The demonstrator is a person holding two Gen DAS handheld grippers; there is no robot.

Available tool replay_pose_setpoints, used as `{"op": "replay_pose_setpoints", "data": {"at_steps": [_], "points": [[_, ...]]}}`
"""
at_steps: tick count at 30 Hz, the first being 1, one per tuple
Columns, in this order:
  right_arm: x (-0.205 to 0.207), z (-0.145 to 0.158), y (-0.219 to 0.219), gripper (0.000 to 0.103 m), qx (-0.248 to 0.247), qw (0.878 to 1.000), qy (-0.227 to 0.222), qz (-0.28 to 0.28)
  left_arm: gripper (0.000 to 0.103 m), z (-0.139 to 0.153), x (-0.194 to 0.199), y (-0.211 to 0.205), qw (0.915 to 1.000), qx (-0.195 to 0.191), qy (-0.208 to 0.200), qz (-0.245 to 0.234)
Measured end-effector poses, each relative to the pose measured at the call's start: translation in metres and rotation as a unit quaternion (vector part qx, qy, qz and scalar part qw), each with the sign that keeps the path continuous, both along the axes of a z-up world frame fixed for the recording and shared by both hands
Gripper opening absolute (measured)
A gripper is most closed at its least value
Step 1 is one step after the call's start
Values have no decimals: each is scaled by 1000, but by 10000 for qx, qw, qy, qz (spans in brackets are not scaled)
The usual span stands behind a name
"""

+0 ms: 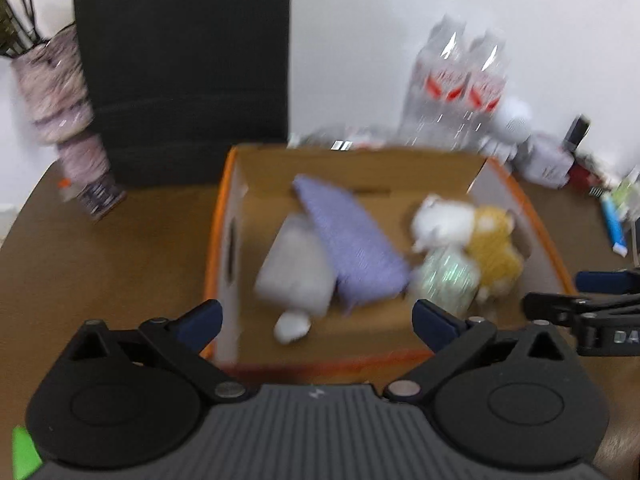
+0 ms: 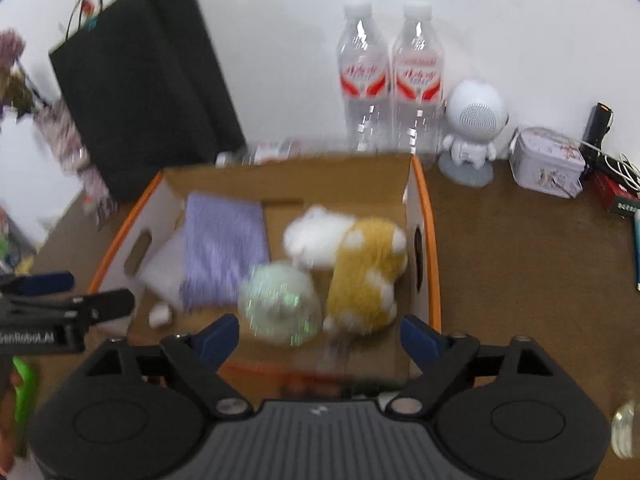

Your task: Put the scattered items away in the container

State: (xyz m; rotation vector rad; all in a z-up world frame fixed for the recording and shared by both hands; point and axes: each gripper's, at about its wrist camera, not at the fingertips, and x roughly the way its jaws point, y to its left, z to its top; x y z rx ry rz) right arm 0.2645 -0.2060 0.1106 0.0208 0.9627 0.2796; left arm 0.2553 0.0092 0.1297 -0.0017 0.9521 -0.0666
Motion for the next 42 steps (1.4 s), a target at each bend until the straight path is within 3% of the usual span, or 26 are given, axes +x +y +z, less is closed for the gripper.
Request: {"op": "replay_pose_setpoints", "data": {"at_steps": [6, 11, 14, 20, 24, 29, 33, 36, 38, 42], "points": [[-39, 13, 8, 88, 50, 9998, 76, 164, 103, 21, -38, 6, 9999, 92, -63, 64], [-72, 32, 15, 89, -67, 9997, -93, 195, 103, 45, -73, -4, 9986, 425, -306, 47], [-94, 43, 15, 90, -16, 9996, -195, 189, 103, 52, -96, -6, 9984, 385, -412, 1], [-162, 56, 8, 91, 151, 9953, -937, 214, 103, 53, -165, -7, 9946, 184, -1019, -14], [-224, 33, 0, 98, 296, 9861, -1624, 207, 103, 26, -224, -6, 9893, -27, -1456, 70], [-298, -24, 3, 98, -312, 9692, -2433, 206, 103, -30, -288, -6, 9830, 60, -1832, 81], [-322, -61, -3, 98, -176, 9731, -2297, 65, 103, -58, -315, -8, 9788, 297, -2027, -41], [-326, -76, -8, 102, 95, 9771, -2126, 45, 103, -77, -312, -9, 9844, 246, -1744, -30], [-323, -86, -5, 102, -32, 9797, -2001, 59, 103, -88, -306, -12, 9886, 293, -1475, 39], [-319, -100, 5, 102, -336, 9830, -1805, 93, 103, -100, -305, -13, 9897, 369, -1379, -54]]}}
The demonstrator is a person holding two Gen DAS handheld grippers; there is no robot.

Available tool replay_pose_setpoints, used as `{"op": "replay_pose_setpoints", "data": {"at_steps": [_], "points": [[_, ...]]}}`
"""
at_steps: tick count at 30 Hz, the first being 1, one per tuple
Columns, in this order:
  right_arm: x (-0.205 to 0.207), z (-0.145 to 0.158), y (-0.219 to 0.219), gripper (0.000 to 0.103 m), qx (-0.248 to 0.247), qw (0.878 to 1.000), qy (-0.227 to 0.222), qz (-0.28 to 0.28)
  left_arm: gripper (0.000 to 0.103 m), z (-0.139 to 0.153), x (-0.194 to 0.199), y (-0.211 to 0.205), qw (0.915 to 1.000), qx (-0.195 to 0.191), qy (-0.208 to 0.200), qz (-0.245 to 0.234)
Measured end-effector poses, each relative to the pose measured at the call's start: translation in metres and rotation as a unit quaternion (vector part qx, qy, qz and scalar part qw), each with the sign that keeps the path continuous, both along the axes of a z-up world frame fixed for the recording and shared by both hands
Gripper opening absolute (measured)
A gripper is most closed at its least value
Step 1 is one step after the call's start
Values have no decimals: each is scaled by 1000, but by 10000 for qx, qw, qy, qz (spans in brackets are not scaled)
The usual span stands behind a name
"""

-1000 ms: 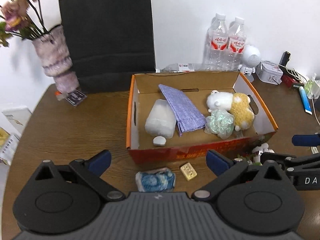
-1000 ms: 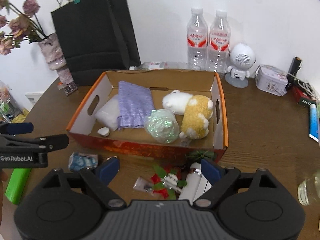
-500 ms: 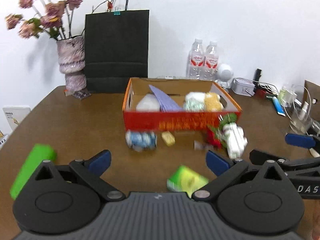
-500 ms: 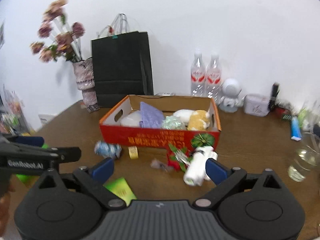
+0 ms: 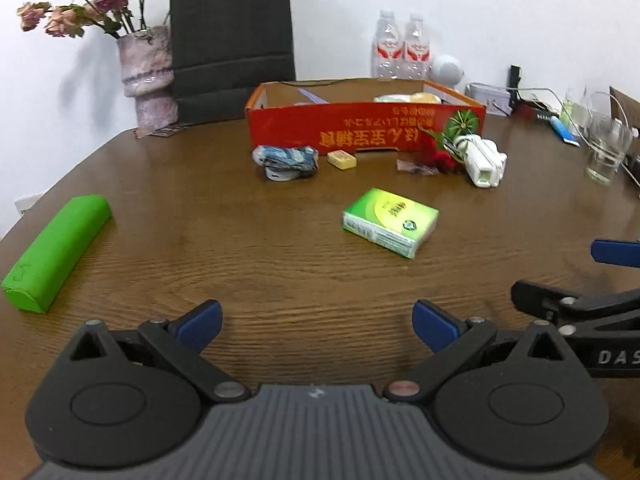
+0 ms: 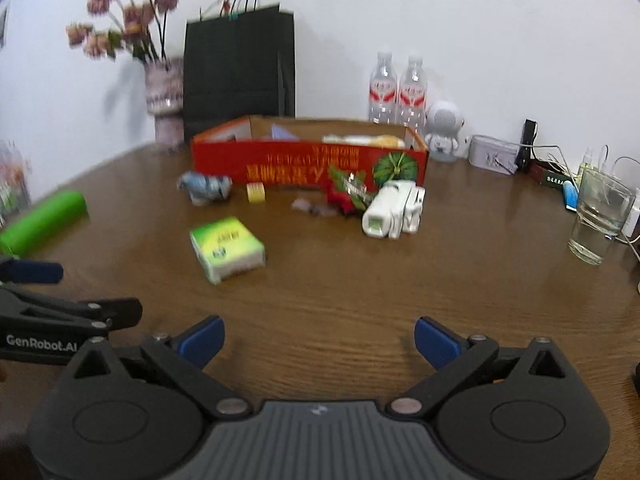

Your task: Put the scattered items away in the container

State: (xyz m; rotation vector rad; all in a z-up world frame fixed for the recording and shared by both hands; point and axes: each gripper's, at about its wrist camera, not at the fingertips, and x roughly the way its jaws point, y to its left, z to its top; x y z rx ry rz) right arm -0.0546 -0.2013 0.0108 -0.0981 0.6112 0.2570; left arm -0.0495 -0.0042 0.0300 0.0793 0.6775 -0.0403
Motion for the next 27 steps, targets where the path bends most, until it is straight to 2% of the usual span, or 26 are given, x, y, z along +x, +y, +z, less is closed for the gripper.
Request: {"op": "replay_pose_setpoints", "data": {"at_steps": [6, 13, 16, 20, 22, 24, 27], "points": [[8, -10, 2, 102, -1, 9994, 347, 28, 103, -13, 6, 3, 9997, -22, 226, 24], [12, -12, 1, 103, -27, 9982, 569, 182, 103, -12, 12, 4, 9994, -178, 307, -43], [18, 9, -13, 102, -45, 9988, 432, 221, 103, 2, 15, 2, 9978, -252, 97, -599], [37, 47, -48, 102, 224, 9997, 2, 52, 103, 18, 48, -13, 9884, -95, -169, -1509], [57, 58, -59, 101, 208, 9998, -29, -60, 103, 17, 77, -23, 9864, -16, 13, -1642], [78, 62, -62, 90, 96, 9999, 9, -45, 103, 13, 103, -30, 9819, 13, 311, -1869], [108, 61, -54, 82, -154, 9997, 105, 156, 93, 5, 116, -30, 9760, -78, 442, -2132]]}}
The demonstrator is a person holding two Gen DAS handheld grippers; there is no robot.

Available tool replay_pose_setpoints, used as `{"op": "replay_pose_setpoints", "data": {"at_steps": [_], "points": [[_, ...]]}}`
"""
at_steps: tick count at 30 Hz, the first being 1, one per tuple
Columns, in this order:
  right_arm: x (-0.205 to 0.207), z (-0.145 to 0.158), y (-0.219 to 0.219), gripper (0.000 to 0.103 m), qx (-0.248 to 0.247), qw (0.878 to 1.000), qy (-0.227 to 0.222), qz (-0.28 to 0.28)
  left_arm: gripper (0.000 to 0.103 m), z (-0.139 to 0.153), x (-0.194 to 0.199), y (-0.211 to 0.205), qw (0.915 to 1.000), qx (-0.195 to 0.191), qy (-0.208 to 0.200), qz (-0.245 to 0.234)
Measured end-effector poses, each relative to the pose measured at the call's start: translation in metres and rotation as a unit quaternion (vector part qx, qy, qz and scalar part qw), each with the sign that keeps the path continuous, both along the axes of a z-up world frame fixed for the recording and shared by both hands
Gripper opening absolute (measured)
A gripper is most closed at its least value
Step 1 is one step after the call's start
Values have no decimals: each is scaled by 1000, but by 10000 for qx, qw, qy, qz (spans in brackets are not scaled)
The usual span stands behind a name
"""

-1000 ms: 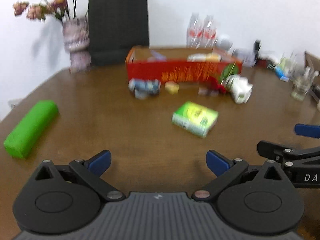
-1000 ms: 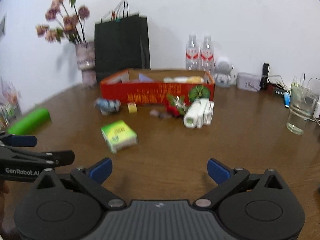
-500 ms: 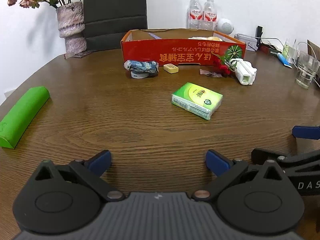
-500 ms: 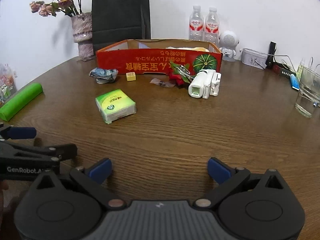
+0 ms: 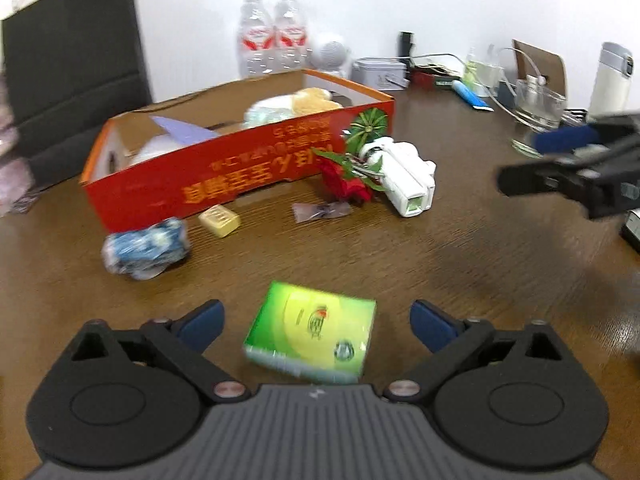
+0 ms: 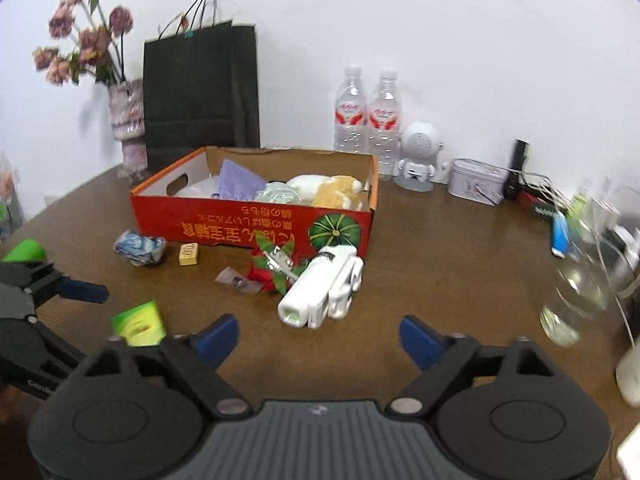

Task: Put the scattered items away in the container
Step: 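Grasp the green tissue pack with the left tool while the right tool grasps the red flower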

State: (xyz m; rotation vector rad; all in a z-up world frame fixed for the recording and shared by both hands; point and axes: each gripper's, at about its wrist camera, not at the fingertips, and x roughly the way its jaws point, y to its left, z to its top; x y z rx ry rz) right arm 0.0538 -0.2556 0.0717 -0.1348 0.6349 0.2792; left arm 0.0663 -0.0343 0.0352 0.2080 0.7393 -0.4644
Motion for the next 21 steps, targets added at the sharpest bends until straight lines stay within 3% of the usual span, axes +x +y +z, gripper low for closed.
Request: {"op": "replay_pose_setpoints", "data": {"at_steps": [3, 5, 10, 12, 17, 21], "points": [[30, -3, 14, 80, -100, 9994, 39, 338, 91, -9, 2, 5, 9995, -122, 168, -247], [52, -8, 26, 75, -77, 9982, 126, 582, 67, -15, 0, 9, 9994, -119, 162, -267], [107, -30, 60, 63, -407, 9939, 356, 962, 65, -16, 1, 25, 9986, -448, 207, -200], [122, -38, 68, 40, -481, 9922, 522, 1024, 65, -14, -1, 32, 9989, -461, 104, 1], [126, -39, 59, 37, 43, 9930, 689, 957, 64, 6, -8, 56, 9947, -800, -260, 583], [103, -10, 47, 37, 220, 9955, 298, 871, 64, 37, 3, 71, 9899, -1059, -466, 823]]}}
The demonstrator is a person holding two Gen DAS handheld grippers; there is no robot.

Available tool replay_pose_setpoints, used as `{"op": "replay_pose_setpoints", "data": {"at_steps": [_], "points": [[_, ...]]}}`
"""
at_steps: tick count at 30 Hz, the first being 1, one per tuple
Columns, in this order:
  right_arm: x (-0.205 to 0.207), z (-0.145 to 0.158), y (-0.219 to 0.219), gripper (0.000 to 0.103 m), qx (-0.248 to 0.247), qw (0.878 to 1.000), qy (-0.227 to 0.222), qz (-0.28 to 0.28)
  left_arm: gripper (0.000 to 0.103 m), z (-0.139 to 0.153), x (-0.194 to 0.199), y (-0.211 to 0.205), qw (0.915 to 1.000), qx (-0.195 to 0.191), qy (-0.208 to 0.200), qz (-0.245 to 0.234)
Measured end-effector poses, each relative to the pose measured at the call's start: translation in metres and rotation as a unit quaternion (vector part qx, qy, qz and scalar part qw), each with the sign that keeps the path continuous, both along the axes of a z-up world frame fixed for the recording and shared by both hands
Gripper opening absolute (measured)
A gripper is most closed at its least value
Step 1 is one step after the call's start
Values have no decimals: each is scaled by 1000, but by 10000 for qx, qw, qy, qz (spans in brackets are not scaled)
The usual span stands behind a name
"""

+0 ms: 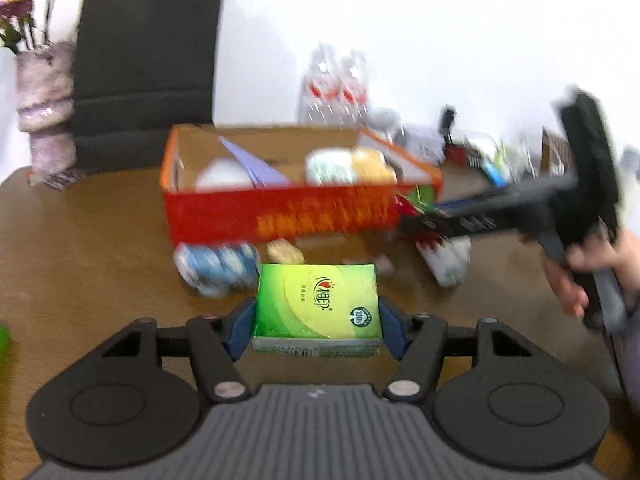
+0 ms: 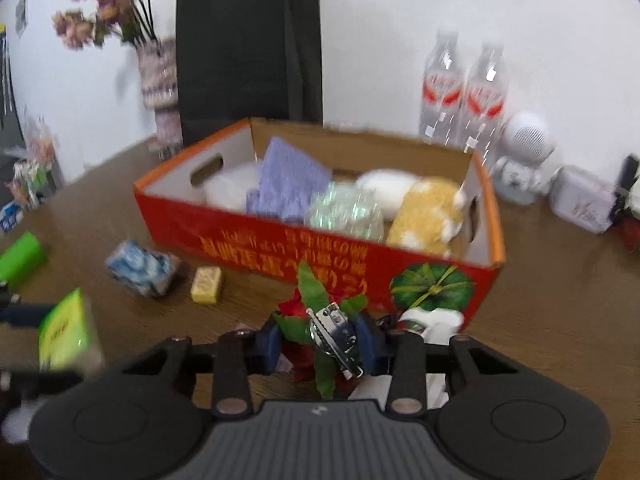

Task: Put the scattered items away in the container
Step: 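Grasp the green tissue pack with the left tool while the right tool grasps the red flower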

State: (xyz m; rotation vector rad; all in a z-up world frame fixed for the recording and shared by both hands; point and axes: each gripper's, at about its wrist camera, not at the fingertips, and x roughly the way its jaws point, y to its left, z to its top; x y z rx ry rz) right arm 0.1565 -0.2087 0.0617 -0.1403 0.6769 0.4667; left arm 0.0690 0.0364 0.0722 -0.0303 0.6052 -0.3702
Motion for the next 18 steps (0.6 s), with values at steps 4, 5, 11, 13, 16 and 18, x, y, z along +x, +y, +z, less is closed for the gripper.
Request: {"op": "replay_pose_setpoints", "data": {"at_steps": [4, 5, 11, 13, 16, 18], "points": [[-8, 62, -9, 37, 235, 9978, -616, -106, 65, 47, 51, 11, 9997, -100, -101, 214], [-4, 77, -9, 37, 271, 9968, -740, -133, 65, 57, 70, 12, 9994, -126, -62, 327], [81, 118, 4, 37, 191, 9958, -788, -415, 65, 73, 185, 2, 9949, 219, 104, 983], [117, 108, 10, 37, 114, 9966, -615, -543, 65, 61, 219, 0, 9929, 280, 258, 1126], [164, 77, 21, 37, -116, 9951, -458, -871, 65, 33, 267, -9, 9886, 691, 473, 1252], [192, 54, 23, 37, -226, 9944, -349, -971, 65, 18, 291, -11, 9876, 743, 569, 1261]]}}
